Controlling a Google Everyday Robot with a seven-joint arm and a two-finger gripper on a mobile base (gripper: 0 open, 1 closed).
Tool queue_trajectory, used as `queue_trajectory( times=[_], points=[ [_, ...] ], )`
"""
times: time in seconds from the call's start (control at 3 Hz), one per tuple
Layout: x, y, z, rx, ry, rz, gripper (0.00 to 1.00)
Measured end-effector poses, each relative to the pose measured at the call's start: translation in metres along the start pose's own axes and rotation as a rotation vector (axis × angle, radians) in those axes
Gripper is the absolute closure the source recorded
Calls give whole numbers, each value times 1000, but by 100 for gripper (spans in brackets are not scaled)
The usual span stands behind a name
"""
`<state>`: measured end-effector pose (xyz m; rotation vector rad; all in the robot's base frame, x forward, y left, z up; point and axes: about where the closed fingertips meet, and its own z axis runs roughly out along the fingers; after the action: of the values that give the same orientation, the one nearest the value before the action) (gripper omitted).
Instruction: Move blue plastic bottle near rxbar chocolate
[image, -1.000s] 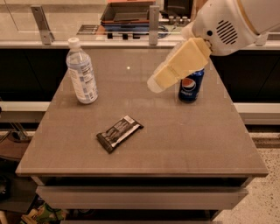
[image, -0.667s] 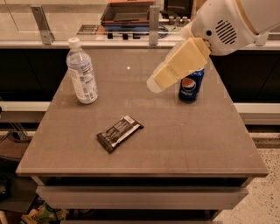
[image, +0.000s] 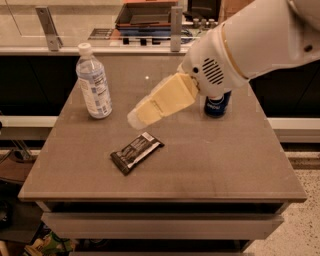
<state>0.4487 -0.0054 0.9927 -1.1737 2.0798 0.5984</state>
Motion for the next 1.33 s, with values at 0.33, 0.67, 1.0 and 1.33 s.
queue_trajectory(
  times=[0.33, 0.67, 1.0, 1.33],
  points=[
    [-4, 17, 31, -67, -44, 48, 0],
    [-13, 29, 65, -100, -110, 66, 0],
    [-23, 19, 91, -27, -143, 85, 0],
    [-21, -10, 110, 54, -129, 83, 0]
  ],
)
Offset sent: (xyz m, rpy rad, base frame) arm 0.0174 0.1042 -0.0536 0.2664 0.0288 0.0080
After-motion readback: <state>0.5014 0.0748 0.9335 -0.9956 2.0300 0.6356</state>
